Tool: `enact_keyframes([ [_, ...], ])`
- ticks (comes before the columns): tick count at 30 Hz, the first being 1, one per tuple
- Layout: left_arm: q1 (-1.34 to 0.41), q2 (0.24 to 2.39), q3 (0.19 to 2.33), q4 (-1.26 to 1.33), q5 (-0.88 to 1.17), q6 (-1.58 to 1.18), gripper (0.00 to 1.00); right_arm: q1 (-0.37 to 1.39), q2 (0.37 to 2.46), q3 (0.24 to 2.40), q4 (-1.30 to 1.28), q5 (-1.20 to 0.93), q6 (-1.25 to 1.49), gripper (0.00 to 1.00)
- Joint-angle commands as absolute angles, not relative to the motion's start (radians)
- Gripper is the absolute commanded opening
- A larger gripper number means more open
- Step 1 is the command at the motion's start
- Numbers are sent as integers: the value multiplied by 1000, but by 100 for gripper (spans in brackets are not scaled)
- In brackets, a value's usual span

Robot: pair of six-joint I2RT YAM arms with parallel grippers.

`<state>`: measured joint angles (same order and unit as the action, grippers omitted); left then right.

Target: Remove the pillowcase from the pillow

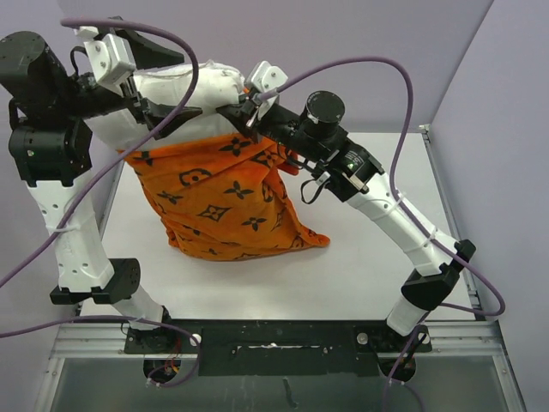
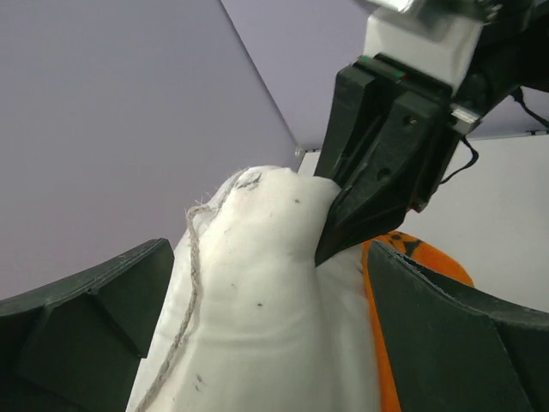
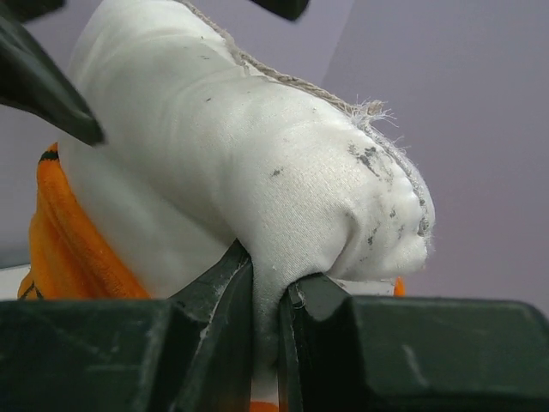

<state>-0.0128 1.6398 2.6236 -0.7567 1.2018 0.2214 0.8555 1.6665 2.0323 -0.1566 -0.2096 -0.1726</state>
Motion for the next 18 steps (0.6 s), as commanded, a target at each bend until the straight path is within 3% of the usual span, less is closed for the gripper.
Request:
enact_keyframes([
  [1,0,1660,2634,-1025,1164,437,98,884,1638,2045,-79,-283,-167,0],
  [8,2,1686,2617,-1251,1112,625,98,894,1628,2042,-84,-335,-153,0],
  [11,-3,1695,2609,-1276,1151,625,87,894,1625,2024,-82,-336,-150,0],
  [13,-5,1699,2600,-1247,1187,583,70,886,1620,2007,-77,-337,-124,0],
  [14,-5,1702,2595,-1220,1204,554,52,869,1615,1995,-69,-341,-89,6],
  [15,-5,1700,2588,-1181,1209,522,22,839,1613,1984,-63,-352,-18,14],
  [16,-5,1693,2567,-1112,1200,466,5,783,1613,1976,-61,-388,78,25],
  [18,-3,1655,2486,-968,1178,379,0,671,1581,1894,3,-448,288,40],
])
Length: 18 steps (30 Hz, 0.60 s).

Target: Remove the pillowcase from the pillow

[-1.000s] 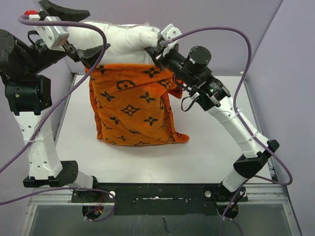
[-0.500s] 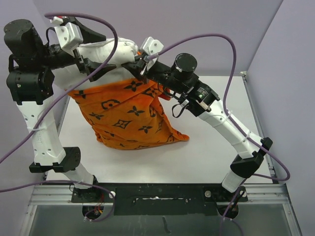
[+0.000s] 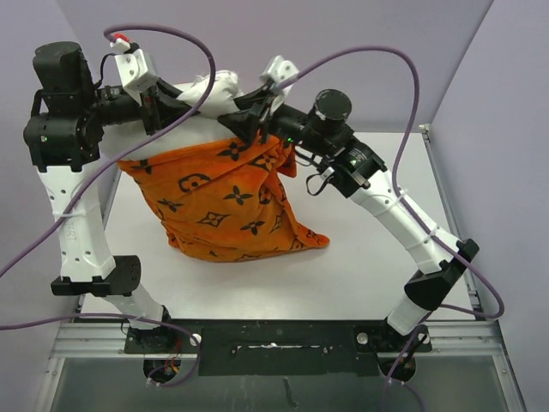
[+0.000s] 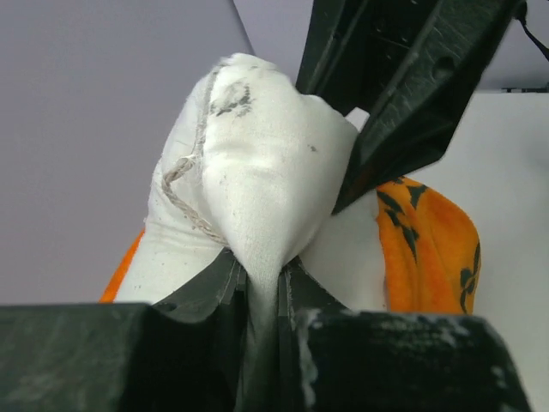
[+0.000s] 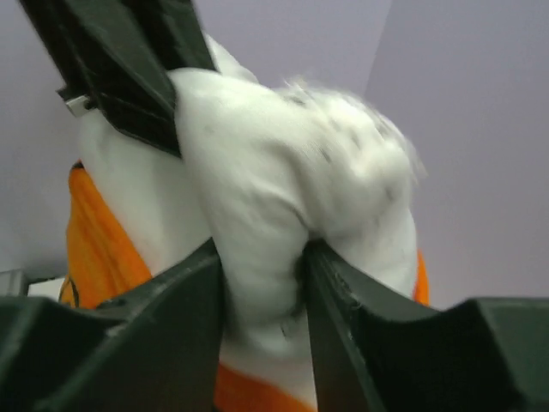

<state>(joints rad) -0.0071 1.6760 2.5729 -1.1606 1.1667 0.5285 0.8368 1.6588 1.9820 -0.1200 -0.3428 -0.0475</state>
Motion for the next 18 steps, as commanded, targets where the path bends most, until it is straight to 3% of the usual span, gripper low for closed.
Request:
enact_keyframes([
  [1,-4,1641,2456,-913,1169,361,0,633,1544,1805,86,-450,352,45],
  [3,-8,1624,2425,-833,1157,337,0,586,1462,1657,147,-426,383,61],
  [6,-17,1631,2431,-809,1105,335,0,526,1346,1490,148,-431,392,72],
  [12,-19,1647,2474,-775,1127,285,0,448,1176,1170,158,-466,378,68],
  [18,-32,1660,2523,-777,1149,243,0,476,1244,1188,131,-555,306,67],
])
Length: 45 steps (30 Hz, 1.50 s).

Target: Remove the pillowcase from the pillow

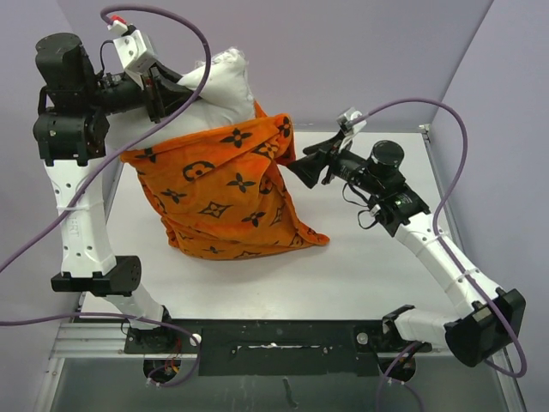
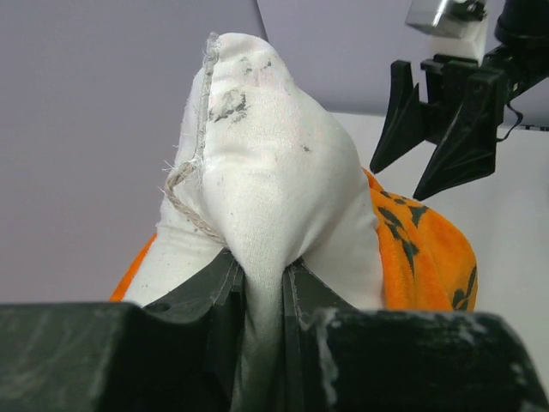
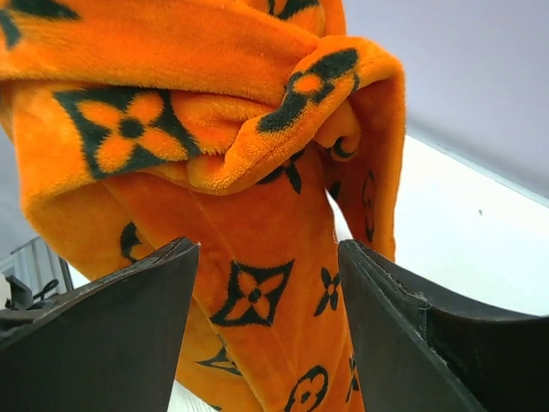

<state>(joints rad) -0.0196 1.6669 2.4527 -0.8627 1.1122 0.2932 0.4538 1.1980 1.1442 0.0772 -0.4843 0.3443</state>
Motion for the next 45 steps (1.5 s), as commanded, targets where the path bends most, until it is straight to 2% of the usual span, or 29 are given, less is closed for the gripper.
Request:
enact_keyframes([
  [1,-33,1658,2526,-779,1147,243,0,485,1262,1212,120,-564,292,67],
  [7,-37,1652,2525,-780,1140,247,0,612,1354,1342,-18,-555,138,71],
  [13,-37,1641,2518,-779,1142,253,0,617,1372,1329,9,-479,132,54],
  [15,-37,1634,2510,-779,1143,265,0,615,1369,1319,12,-468,129,44],
  [18,-37,1626,2503,-767,1142,268,0,593,1357,1284,29,-456,150,17],
  [21,-37,1625,2506,-750,1141,262,0,558,1323,1210,71,-439,183,0],
  [34,-34,1620,2511,-598,1062,217,0,474,1219,880,102,-352,236,0],
  [40,-31,1633,2541,-434,939,155,0,474,1267,687,140,-186,294,0],
  [45,-31,1655,2572,-278,762,113,0,506,1333,609,134,-15,321,0],
])
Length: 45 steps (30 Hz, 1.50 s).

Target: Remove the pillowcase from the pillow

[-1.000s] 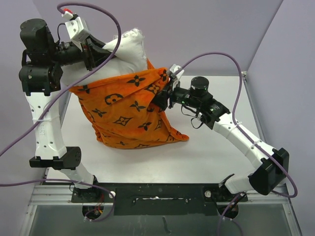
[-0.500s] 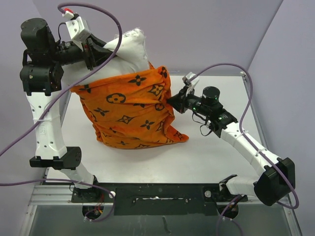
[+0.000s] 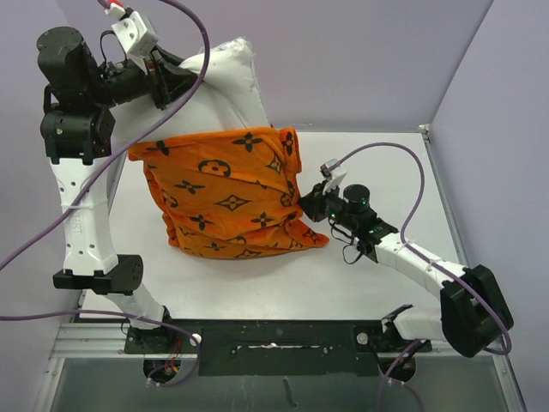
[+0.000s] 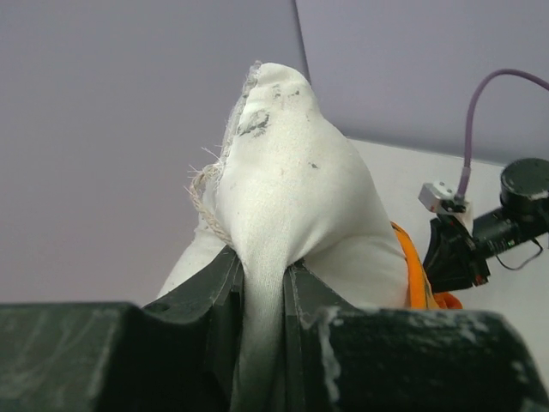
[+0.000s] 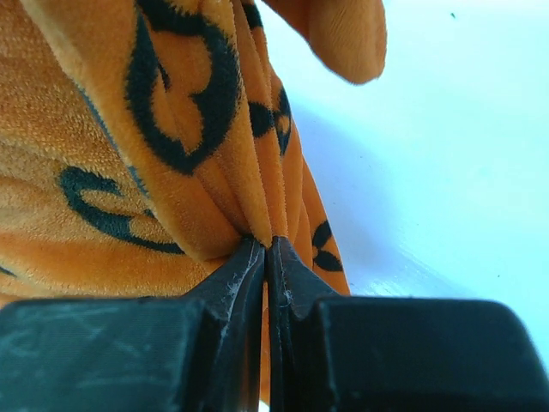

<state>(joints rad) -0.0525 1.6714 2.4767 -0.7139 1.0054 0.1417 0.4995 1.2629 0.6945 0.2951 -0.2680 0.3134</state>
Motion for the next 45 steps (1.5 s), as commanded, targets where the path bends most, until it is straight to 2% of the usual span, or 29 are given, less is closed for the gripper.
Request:
enact_keyframes([
  [1,-32,1657,2574,-246,729,109,0,518,1345,602,127,24,328,0],
  [11,-34,1696,2631,-124,511,109,0,729,1465,527,69,407,482,0],
  [15,-34,1693,2626,-121,492,110,0,738,1400,516,4,515,531,0],
  [18,-34,1683,2616,-155,546,92,0,725,1266,539,12,535,453,0],
  [19,-34,1677,2607,-165,565,82,0,720,1216,558,29,526,407,4],
  [22,-39,1662,2570,-198,619,42,0,718,1088,651,137,419,222,36],
  [24,-53,1660,2557,-235,639,24,0,731,1072,761,169,335,96,51],
  [27,-75,1656,2538,-285,661,3,0,811,1137,983,183,271,-84,65],
  [31,-123,1650,2514,-349,663,24,0,954,1305,1234,175,167,-295,74],
  [35,-165,1648,2513,-378,619,71,0,1017,1459,1401,119,130,-318,79],
  [39,-186,1657,2547,-387,538,203,0,1029,1485,1249,167,163,-160,82],
  [45,-189,1687,2562,-280,374,343,0,1093,1487,852,344,305,10,81],
])
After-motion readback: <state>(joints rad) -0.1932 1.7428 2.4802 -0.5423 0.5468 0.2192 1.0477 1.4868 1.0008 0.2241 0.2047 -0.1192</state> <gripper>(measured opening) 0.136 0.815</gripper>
